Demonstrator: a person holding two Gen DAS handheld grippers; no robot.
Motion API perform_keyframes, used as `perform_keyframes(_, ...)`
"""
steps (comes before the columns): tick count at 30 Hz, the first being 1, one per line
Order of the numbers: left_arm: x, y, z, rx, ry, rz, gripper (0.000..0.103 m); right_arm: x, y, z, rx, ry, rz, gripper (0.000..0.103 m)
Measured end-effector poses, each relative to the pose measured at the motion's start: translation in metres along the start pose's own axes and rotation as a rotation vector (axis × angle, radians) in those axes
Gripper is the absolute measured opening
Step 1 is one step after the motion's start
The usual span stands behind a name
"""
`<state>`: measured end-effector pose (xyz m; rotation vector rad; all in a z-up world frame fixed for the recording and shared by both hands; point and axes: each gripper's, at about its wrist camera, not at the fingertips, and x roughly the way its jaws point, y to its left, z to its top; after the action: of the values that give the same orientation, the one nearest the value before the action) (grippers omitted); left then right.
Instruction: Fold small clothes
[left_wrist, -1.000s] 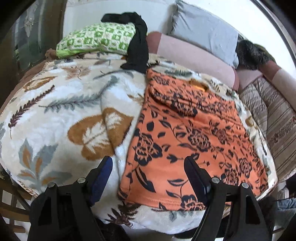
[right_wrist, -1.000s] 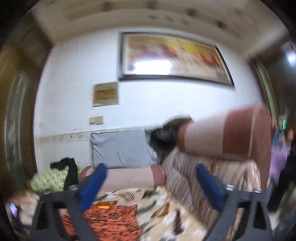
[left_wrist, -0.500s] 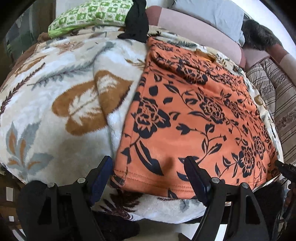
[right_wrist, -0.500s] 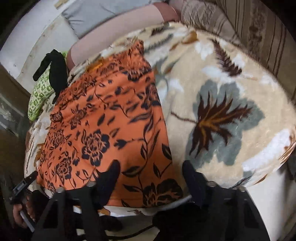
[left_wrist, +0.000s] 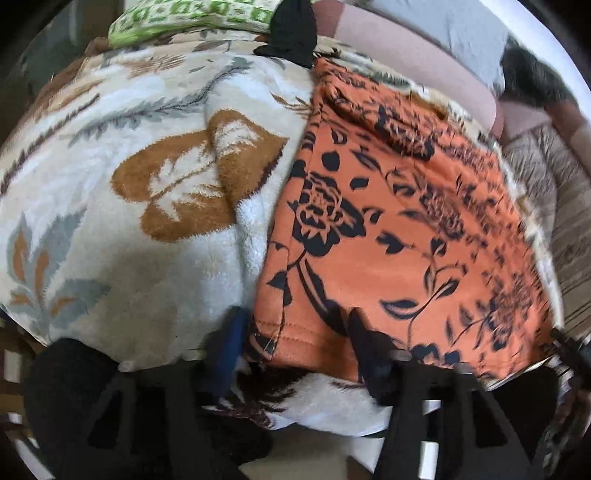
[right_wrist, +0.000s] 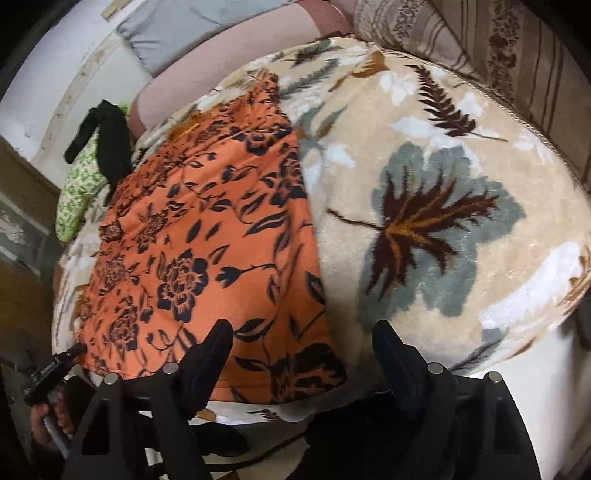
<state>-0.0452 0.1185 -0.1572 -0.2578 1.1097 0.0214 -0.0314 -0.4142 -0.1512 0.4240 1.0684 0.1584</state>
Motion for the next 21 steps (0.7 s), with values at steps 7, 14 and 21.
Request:
perform_keyframes(7,-0.048,-0.003,0.012,-0.023,-0.094,-0.096,0.011,-0.013,-0.002,0.005,0.058,-0.002,0.089,0.008)
perform_keyframes(14,-0.009,0.004,0.017,-0.067,0.003,-0.059,0.011,-0.025,-0.015,0.027,0.124,-0.047,0.19,0.008)
perform_keyframes(21,-0.001,0.001,0.012,-0.04,0.01,-0.064,0.032,0.018,-0.037,0.006,0.239,0.06,0.162,0.04)
